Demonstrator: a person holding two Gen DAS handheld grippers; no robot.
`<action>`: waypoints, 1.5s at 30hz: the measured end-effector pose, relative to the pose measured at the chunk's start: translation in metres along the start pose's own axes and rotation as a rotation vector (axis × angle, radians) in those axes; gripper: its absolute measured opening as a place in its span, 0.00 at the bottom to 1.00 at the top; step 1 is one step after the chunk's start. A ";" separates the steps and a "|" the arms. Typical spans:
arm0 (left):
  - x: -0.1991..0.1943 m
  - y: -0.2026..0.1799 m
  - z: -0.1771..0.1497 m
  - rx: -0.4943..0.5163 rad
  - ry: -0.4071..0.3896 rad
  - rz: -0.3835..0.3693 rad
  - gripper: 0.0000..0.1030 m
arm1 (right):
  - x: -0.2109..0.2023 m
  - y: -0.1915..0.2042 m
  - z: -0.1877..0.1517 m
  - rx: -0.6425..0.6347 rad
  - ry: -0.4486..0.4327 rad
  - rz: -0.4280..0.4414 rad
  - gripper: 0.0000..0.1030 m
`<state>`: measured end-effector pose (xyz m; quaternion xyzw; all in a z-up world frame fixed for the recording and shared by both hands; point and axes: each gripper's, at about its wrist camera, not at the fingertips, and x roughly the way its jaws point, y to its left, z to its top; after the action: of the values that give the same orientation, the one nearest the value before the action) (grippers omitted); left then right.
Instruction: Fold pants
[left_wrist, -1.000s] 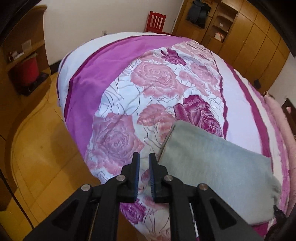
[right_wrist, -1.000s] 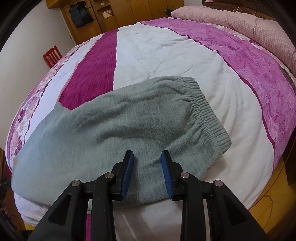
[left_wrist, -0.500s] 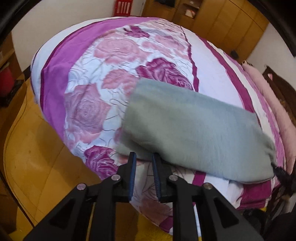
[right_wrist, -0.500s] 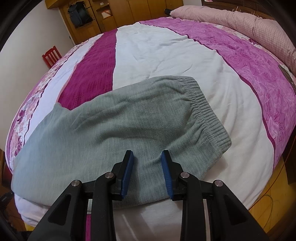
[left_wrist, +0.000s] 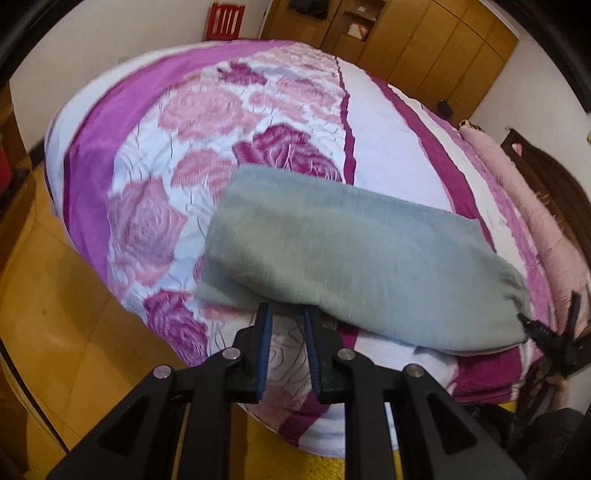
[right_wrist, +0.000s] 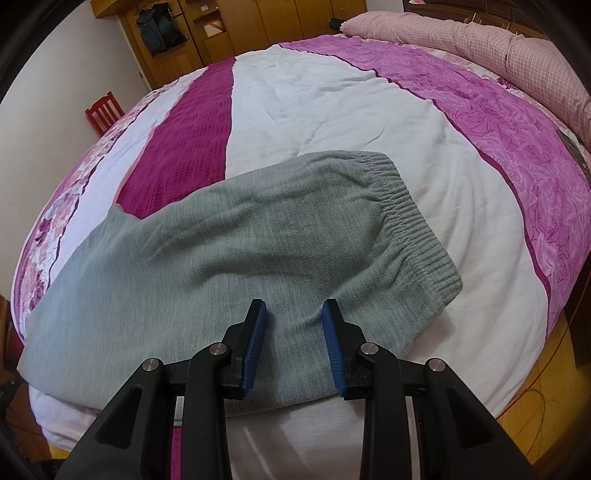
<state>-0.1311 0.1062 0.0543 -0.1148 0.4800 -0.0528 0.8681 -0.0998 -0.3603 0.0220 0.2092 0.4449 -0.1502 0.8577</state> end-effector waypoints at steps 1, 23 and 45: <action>0.000 -0.001 0.002 0.005 -0.010 0.012 0.17 | 0.000 0.000 0.000 0.001 0.000 0.002 0.31; -0.010 0.032 0.020 -0.094 -0.084 0.126 0.17 | -0.009 0.006 0.005 0.010 -0.006 0.008 0.31; 0.081 -0.059 0.085 0.061 -0.022 0.044 0.17 | 0.045 0.167 0.051 -0.262 0.081 0.320 0.25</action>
<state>-0.0147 0.0454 0.0467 -0.0783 0.4710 -0.0472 0.8774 0.0358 -0.2436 0.0488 0.1696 0.4559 0.0559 0.8719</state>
